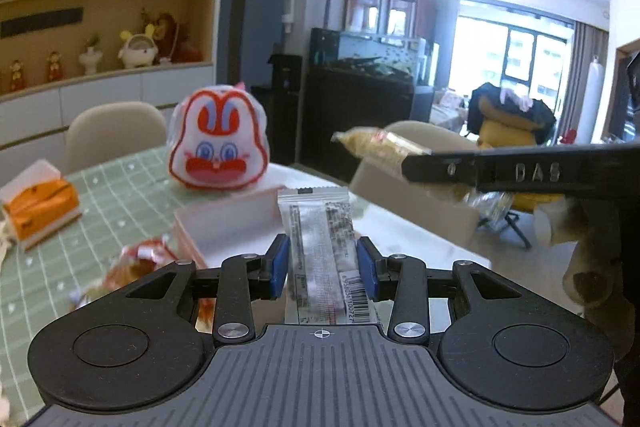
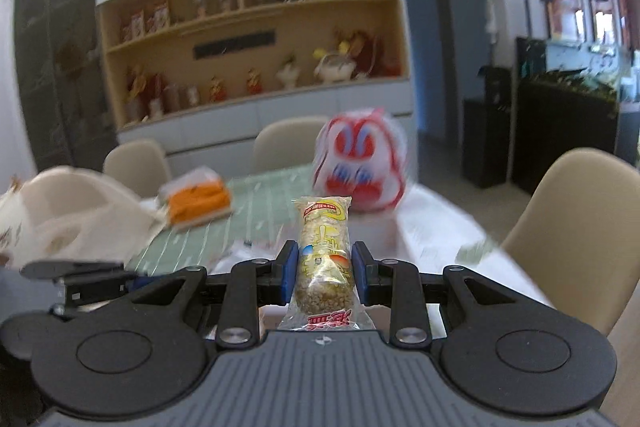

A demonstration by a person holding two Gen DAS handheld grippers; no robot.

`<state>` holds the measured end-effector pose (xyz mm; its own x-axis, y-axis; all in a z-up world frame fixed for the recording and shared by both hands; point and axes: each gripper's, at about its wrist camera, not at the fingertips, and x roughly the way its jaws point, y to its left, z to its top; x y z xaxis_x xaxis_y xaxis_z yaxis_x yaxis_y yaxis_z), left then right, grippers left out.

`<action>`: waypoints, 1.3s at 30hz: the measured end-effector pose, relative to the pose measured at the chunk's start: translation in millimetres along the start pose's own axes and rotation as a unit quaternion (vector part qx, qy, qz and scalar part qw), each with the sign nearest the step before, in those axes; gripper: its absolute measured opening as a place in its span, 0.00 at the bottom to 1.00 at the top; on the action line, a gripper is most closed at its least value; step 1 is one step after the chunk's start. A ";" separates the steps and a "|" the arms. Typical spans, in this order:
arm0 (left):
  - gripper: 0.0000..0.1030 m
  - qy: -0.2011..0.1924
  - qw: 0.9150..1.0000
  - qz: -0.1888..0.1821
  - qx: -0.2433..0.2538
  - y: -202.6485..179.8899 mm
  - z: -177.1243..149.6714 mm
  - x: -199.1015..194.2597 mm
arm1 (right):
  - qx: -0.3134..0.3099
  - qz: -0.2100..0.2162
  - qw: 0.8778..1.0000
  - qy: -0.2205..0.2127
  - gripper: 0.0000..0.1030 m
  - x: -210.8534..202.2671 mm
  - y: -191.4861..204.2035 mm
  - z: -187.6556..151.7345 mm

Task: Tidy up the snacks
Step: 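Lower both held snacks into the pink box and open both grippers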

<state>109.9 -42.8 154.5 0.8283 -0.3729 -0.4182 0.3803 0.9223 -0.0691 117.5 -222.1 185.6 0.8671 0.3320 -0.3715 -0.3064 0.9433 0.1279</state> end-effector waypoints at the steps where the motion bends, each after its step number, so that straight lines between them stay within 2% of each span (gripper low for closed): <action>1: 0.41 0.003 1.000 0.004 0.001 3.0 4.8 10.2 | 0.003 -0.005 1.000 0.000 0.28 8.2 -4.8 7.3; 3: 0.41 0.012 1.000 0.001 -0.004 14.5 13.4 34.9 | 0.004 -0.018 1.000 0.008 0.28 31.1 -13.8 17.2; 6: 0.41 0.030 0.998 -0.004 -0.054 47.8 21.3 79.1 | 0.010 -0.034 0.999 0.034 0.28 74.5 -28.7 19.9; 10: 0.41 0.072 0.990 -0.006 -0.124 88.6 16.0 143.8 | 0.042 -0.031 0.994 0.095 0.28 142.9 -51.6 3.9; 13: 0.41 0.114 0.983 -0.004 -0.144 103.2 3.8 183.9 | 0.037 -0.028 0.990 0.133 0.28 184.3 -54.4 -15.9; 15: 0.43 0.124 0.979 -0.015 -0.162 111.7 0.6 200.5 | 0.028 -0.022 0.988 0.152 0.28 209.1 -54.6 -28.3; 17: 0.44 0.111 0.976 -0.008 -0.185 122.2 0.9 213.3 | 0.033 -0.014 0.986 0.165 0.29 225.6 -58.5 -34.0; 19: 0.44 0.109 0.976 0.000 -0.188 127.6 2.4 218.4 | 0.041 -0.025 0.985 0.164 0.35 233.4 -62.3 -38.1; 20: 0.44 0.116 0.975 -0.007 -0.188 129.7 1.8 219.5 | 0.042 -0.026 0.986 0.162 0.38 233.1 -63.2 -39.9; 23: 0.44 0.130 0.977 -0.036 -0.167 131.0 1.8 208.6 | 0.040 -0.022 0.988 0.149 0.44 220.6 -64.3 -40.1; 25: 0.44 0.114 0.982 -0.040 -0.146 135.3 1.2 182.8 | 0.041 -0.020 0.990 0.135 0.48 205.9 -63.6 -39.8; 28: 0.44 0.089 0.987 0.000 -0.134 157.1 -5.2 139.2 | 0.041 -0.008 0.991 0.124 0.51 186.8 -54.7 -42.4; 30: 0.44 0.074 0.987 0.027 -0.143 176.4 -15.7 107.8 | 0.039 -0.002 0.992 0.122 0.52 177.2 -43.0 -47.4; 33: 0.44 0.052 0.982 0.085 -0.159 208.2 -40.9 61.9 | 0.025 0.010 0.992 0.125 0.53 168.6 -16.3 -58.6; 35: 0.44 0.057 0.976 0.122 -0.174 229.8 -62.6 42.4 | 0.016 0.025 0.992 0.126 0.53 163.0 2.9 -67.1; 38: 0.44 0.075 0.964 0.135 -0.216 252.3 -87.2 31.8 | 0.008 0.051 0.990 0.131 0.53 158.8 33.2 -79.5; 39: 0.44 0.079 0.961 0.137 -0.227 257.2 -92.7 31.3 | 0.000 0.049 0.991 0.123 0.56 156.1 42.9 -82.8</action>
<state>195.5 192.2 39.7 0.7846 -0.1235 -0.6076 -0.0916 0.9461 -0.3106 207.1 -130.1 57.0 0.7106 0.4119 -0.5704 -0.3852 0.9062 0.1745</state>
